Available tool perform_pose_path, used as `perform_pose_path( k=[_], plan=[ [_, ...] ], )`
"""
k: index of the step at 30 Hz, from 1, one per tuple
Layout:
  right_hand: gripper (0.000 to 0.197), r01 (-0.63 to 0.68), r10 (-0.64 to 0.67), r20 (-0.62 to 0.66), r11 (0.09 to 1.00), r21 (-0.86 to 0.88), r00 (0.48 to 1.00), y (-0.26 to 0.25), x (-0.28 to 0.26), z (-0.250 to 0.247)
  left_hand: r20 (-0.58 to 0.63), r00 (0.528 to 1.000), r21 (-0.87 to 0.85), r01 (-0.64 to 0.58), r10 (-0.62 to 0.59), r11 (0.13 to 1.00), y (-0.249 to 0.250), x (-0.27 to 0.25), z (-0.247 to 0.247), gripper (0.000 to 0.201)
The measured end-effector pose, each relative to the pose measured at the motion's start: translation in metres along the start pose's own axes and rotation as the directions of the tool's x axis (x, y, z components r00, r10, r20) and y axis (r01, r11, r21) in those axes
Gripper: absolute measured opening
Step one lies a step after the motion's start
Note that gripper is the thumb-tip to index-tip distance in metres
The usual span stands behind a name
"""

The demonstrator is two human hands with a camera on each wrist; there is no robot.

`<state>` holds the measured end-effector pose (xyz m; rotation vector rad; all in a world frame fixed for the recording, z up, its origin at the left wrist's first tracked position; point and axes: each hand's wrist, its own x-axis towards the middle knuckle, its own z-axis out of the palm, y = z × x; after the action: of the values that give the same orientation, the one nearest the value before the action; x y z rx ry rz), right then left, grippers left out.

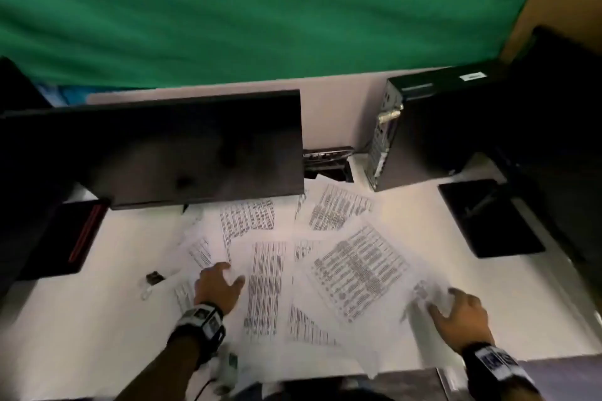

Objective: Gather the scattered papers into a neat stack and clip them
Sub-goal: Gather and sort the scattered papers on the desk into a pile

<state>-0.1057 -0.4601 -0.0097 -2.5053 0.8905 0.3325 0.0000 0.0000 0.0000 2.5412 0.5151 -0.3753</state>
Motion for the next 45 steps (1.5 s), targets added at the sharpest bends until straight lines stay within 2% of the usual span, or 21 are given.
perform_pose_path(
  k=[2,4,6,8,11,13,15,19,21,23,25,27,31,34,36,38,41,43,45],
  plan=[
    [0.095,-0.16,0.164,0.037,0.982,-0.103,0.986,-0.026,0.002,0.007,0.066,0.977,0.098,0.195,-0.202,0.976,0.018,0.0,0.014,0.093],
    [0.114,-0.254,0.265,0.05,0.953,-0.167,0.963,-0.055,-0.001,0.015,0.132,0.935,0.106,0.316,-0.328,0.943,0.035,-0.007,0.027,0.112],
    [0.129,-0.248,0.26,0.032,0.946,-0.208,0.965,-0.068,0.0,0.031,0.132,0.927,0.17,0.329,-0.352,0.929,0.045,-0.016,0.038,0.119],
    [0.132,-0.147,0.177,0.087,0.95,-0.276,0.98,-0.076,0.004,0.044,0.096,0.939,0.194,0.307,-0.329,0.932,0.05,-0.02,0.045,0.112],
    [0.12,0.039,0.019,0.181,0.951,-0.307,0.983,-0.101,0.003,0.048,0.079,0.95,0.071,0.298,-0.304,0.952,0.061,-0.024,0.051,0.086],
    [0.113,0.098,-0.04,0.217,0.959,-0.266,0.975,-0.112,0.005,0.052,0.109,0.943,-0.088,0.324,-0.314,0.942,0.061,-0.025,0.055,0.071],
    [0.114,0.131,-0.078,0.239,0.968,-0.215,0.968,-0.12,0.007,0.052,0.158,0.939,-0.237,0.336,-0.305,0.912,0.057,-0.027,0.054,0.06],
    [0.118,0.197,-0.181,0.288,0.98,-0.031,0.941,-0.118,0.015,0.047,0.207,0.956,-0.358,0.273,-0.209,0.893,0.046,-0.027,0.044,0.03],
    [0.115,0.169,-0.196,0.272,0.978,0.12,0.942,-0.108,0.021,0.044,0.148,0.971,-0.403,0.231,-0.186,0.885,0.039,-0.028,0.037,0.029],
    [0.116,0.108,-0.158,0.239,0.972,0.207,0.958,-0.099,0.028,0.038,0.067,0.983,-0.418,0.183,-0.17,0.89,0.03,-0.029,0.026,0.026],
    [0.113,0.031,-0.081,0.195,0.968,0.25,0.977,-0.092,0.032,0.034,0.075,0.988,-0.451,0.152,-0.133,0.88,0.02,-0.029,0.019,0.025],
    [0.111,-0.021,-0.01,0.158,0.981,0.192,0.987,-0.093,0.027,0.036,0.126,0.989,-0.5,0.127,-0.073,0.857,0.016,-0.033,0.018,0.035],
    [0.113,-0.08,0.066,0.199,0.995,0.066,0.978,-0.116,0.003,0.05,0.198,0.98,-0.607,0.094,0.035,0.789,0.026,-0.049,0.032,0.049],
    [0.111,-0.12,0.111,0.187,0.992,0.033,0.976,-0.137,-0.007,0.061,0.195,0.977,-0.662,0.071,0.081,0.746,0.039,-0.059,0.039,0.037],
    [0.11,-0.149,0.136,0.189,0.987,0.056,0.972,-0.149,-0.012,0.065,0.215,0.974,-0.693,0.098,0.075,0.714,0.041,-0.058,0.04,0.031],
    [0.108,-0.129,0.098,0.207,0.981,0.142,0.973,-0.155,-0.017,0.069,0.258,0.965,-0.718,0.152,0.056,0.68,0.038,-0.055,0.039,0.023],
    [0.112,-0.063,-0.014,0.22,0.939,0.338,0.976,-0.158,-0.019,0.07,0.324,0.945,-0.748,0.229,0.042,0.623,0.025,-0.042,0.035,0.027],
    [0.125,-0.061,-0.04,0.2,0.877,0.477,0.979,-0.158,-0.02,0.07,0.334,0.94,-0.752,0.225,0.064,0.62,0.014,-0.035,0.031,0.03],
    [0.144,-0.056,-0.047,0.176,0.843,0.535,0.983,-0.156,-0.021,0.068,0.338,0.939,-0.764,0.236,0.062,0.6,0.004,-0.028,0.027,0.032]
  ],
)
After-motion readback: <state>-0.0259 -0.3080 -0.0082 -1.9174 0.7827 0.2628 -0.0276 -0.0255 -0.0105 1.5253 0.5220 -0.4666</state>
